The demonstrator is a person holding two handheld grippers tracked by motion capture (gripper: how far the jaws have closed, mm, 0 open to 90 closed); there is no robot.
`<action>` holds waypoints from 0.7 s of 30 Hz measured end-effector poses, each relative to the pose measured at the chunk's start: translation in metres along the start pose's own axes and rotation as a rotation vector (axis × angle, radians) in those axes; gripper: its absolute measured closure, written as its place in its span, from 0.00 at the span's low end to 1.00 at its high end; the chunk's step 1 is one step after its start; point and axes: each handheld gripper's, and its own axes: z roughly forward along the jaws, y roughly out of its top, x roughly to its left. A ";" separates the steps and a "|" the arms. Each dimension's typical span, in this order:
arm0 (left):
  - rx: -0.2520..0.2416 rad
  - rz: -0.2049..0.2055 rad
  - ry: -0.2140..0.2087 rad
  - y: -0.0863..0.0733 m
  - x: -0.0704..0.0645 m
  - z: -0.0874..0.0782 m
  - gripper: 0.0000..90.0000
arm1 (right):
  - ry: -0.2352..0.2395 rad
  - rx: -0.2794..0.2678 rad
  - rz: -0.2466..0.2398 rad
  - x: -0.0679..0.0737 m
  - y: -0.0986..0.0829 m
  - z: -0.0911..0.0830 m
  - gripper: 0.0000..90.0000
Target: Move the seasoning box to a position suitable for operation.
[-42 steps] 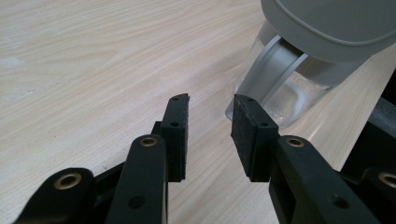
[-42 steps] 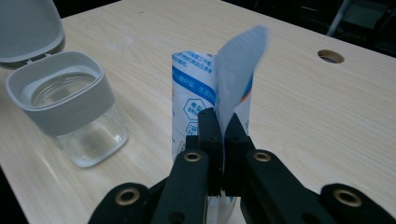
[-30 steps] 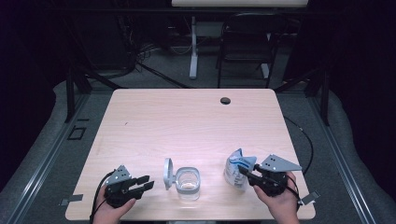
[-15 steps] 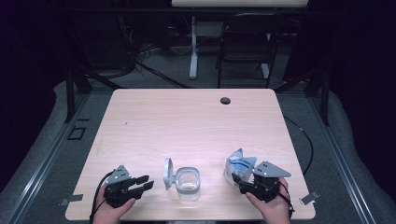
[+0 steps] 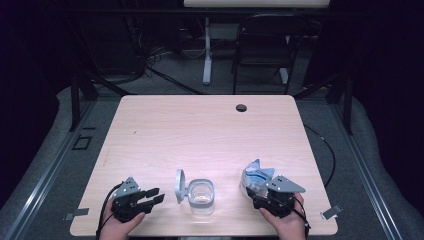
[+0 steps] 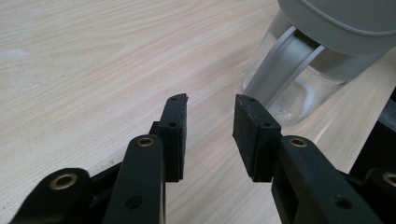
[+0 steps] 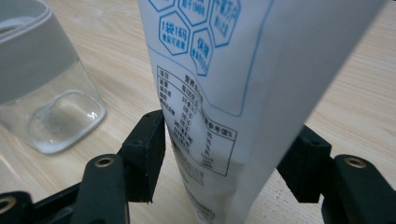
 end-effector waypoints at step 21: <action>0.010 -0.001 0.003 -0.001 0.001 0.001 0.73 | -0.024 0.036 -0.025 0.004 -0.017 0.024 0.40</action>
